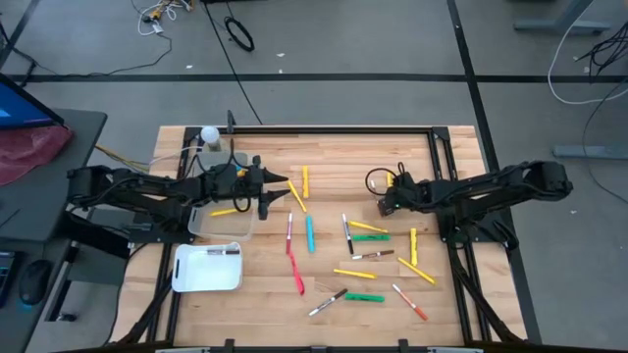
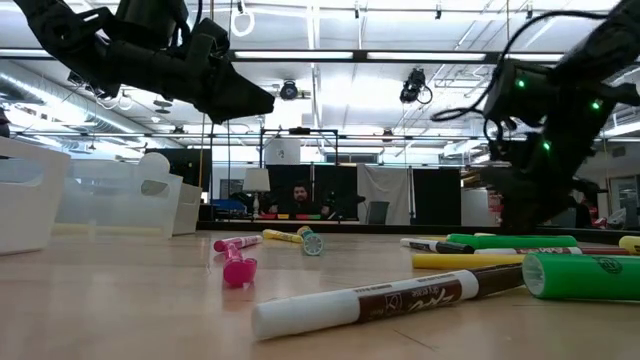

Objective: Pick & Place Markers
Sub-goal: Put the yellow pen into the transparent bin

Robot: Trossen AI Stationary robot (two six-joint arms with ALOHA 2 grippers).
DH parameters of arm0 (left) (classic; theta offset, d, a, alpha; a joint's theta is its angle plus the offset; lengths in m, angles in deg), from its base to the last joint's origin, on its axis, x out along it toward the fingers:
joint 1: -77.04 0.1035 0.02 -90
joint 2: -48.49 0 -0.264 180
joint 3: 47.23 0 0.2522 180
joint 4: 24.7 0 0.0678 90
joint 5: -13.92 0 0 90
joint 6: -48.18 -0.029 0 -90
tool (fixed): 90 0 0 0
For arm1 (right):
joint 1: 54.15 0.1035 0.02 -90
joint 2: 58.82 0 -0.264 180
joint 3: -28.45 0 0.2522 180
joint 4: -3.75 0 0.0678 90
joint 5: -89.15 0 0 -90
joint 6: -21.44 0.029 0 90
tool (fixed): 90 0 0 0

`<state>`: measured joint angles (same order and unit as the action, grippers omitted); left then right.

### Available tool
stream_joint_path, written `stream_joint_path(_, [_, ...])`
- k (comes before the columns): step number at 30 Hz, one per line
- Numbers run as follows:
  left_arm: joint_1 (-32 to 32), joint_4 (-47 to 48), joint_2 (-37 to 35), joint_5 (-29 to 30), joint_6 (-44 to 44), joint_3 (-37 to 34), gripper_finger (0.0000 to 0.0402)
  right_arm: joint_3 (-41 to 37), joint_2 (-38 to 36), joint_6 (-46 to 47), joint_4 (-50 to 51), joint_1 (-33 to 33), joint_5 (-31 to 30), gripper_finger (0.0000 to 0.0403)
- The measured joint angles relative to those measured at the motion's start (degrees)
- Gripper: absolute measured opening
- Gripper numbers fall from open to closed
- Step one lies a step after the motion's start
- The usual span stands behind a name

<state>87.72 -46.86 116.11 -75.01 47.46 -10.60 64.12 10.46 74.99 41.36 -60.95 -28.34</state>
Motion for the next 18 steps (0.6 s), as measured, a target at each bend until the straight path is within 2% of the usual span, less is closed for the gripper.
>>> stream_joint_path(6, [0.00,0.02,-0.02,-0.01,-0.01,0.00,0.0179,-5.18,-0.24,3.23,-4.46,-0.42,-0.82,0.0131])
stream_joint_path(14, [0.00,0.07,-0.05,-0.01,-0.03,0.00,0.0179,-8.36,-0.39,4.90,-7.25,-0.37,-3.98,0.0021])
stream_joint_path(18, [0.00,0.09,-0.07,-0.02,-0.03,0.00,0.0179,-8.10,-0.19,1.68,-8.39,-0.47,-4.93,0.0018])
